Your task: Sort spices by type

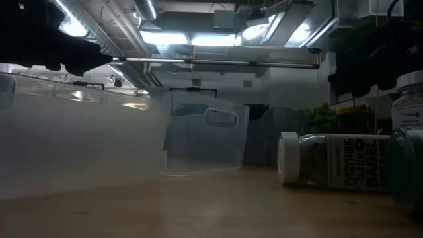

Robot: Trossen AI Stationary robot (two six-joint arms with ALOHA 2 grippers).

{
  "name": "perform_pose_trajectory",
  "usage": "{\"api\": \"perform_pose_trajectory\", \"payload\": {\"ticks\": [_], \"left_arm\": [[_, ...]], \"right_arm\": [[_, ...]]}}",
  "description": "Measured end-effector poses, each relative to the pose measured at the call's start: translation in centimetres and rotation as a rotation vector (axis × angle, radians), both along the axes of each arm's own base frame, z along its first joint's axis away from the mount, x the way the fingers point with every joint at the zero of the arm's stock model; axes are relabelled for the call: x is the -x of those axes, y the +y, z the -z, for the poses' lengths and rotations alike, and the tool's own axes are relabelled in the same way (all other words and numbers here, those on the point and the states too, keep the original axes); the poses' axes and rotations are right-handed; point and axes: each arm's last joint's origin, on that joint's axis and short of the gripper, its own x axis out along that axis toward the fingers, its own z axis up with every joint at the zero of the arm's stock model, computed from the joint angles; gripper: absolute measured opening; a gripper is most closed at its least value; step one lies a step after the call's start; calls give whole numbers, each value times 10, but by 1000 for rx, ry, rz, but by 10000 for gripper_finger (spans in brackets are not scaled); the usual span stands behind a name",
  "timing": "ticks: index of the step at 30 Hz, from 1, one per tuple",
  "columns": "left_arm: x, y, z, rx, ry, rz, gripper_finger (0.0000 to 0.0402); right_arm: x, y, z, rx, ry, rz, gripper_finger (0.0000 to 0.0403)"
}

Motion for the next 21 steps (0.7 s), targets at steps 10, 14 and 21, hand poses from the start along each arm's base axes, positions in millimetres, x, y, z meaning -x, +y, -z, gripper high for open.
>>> {"api": "perform_pose_trajectory", "payload": {"ticks": [10, 14, 21], "left_arm": [[0, 0, 0, 0, 0, 0, 274], [0, 0, 0, 0, -1, 0, 274], [0, 0, 0, 0, 0, 0, 274]], "right_arm": [[0, 0, 0, 0, -1, 0, 150], [0, 0, 0, 0, 0, 0, 150], [0, 0, 0, -13, -1, 1, 150]]}}
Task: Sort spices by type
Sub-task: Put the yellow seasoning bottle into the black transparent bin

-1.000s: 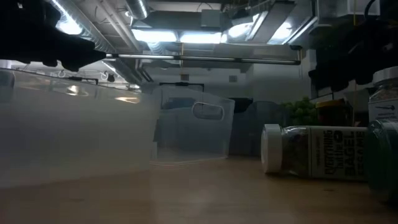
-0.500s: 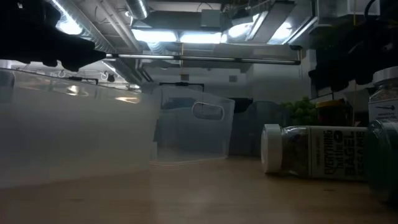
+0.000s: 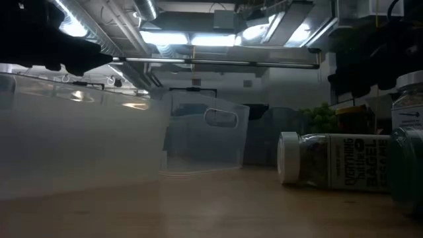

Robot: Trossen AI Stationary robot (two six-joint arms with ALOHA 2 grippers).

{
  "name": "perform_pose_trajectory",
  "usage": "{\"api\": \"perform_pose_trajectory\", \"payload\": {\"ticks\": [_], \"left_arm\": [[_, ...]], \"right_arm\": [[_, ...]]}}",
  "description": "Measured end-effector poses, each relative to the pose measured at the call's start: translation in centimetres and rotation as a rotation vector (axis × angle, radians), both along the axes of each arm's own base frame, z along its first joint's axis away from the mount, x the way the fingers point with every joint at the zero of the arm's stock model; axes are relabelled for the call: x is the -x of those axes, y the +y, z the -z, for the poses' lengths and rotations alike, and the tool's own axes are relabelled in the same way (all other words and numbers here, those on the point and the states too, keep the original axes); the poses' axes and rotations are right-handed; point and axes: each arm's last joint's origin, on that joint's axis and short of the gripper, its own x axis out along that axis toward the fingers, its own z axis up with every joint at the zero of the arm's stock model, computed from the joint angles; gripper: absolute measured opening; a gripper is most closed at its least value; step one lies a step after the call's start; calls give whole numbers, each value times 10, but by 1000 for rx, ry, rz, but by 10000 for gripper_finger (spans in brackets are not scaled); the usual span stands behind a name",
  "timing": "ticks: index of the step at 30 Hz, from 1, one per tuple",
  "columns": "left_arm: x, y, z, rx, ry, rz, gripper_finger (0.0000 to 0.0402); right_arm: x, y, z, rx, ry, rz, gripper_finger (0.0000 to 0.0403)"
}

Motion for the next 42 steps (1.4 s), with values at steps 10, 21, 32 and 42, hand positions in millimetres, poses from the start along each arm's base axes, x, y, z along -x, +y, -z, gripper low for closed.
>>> {"api": "perform_pose_trajectory", "payload": {"ticks": [10, 21, 32, 42], "left_arm": [[0, 0, 0, 0, 0, 0, 274], [0, 0, 0, 0, 0, 0, 274], [0, 0, 0, 0, 0, 0, 274], [0, 0, 0, 0, 0, 0, 274]], "right_arm": [[0, -1, 0, -61, -9, 45, 150], [0, -2, -3, -71, -36, 65, 150], [0, -2, -4, -139, -50, 73, 173], [0, -4, -5, -157, -62, 145, 232]]}}
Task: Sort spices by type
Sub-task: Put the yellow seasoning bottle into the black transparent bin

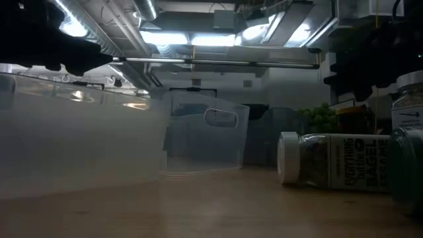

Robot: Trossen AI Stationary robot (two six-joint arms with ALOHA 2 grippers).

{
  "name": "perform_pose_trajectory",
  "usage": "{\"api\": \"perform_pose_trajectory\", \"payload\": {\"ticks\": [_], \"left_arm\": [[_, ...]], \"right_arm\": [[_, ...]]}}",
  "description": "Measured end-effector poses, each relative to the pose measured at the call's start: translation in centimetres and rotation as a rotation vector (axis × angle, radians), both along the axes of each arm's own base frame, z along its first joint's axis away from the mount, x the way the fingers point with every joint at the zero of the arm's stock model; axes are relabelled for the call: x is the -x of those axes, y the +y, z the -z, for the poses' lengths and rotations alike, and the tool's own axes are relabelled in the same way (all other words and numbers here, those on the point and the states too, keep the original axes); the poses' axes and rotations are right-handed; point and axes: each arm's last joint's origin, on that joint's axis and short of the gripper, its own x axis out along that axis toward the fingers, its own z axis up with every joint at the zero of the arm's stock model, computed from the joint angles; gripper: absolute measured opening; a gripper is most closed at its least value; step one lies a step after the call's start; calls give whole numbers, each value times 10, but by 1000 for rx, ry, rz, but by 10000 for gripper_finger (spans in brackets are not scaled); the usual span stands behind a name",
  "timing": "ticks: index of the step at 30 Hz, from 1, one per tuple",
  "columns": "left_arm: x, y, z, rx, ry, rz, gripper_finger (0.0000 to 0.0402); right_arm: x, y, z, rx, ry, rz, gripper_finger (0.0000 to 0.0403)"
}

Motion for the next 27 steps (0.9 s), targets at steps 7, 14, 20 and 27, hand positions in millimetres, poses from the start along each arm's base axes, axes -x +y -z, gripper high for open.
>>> {"api": "perform_pose_trajectory", "payload": {"ticks": [7, 14, 20, 27], "left_arm": [[0, 0, 0, 0, 0, 0, 274], [0, 0, 0, 0, 0, 0, 274], [0, 0, 0, 0, 0, 0, 274], [0, 0, 0, 0, 0, 0, 274]], "right_arm": [[0, 0, -1, 110, 18, 1, 283], [8, -1, -35, 131, 67, 7, 287], [14, -2, -65, 125, 210, 32, 287], [0, -2, -86, 82, 474, 59, 287]]}}
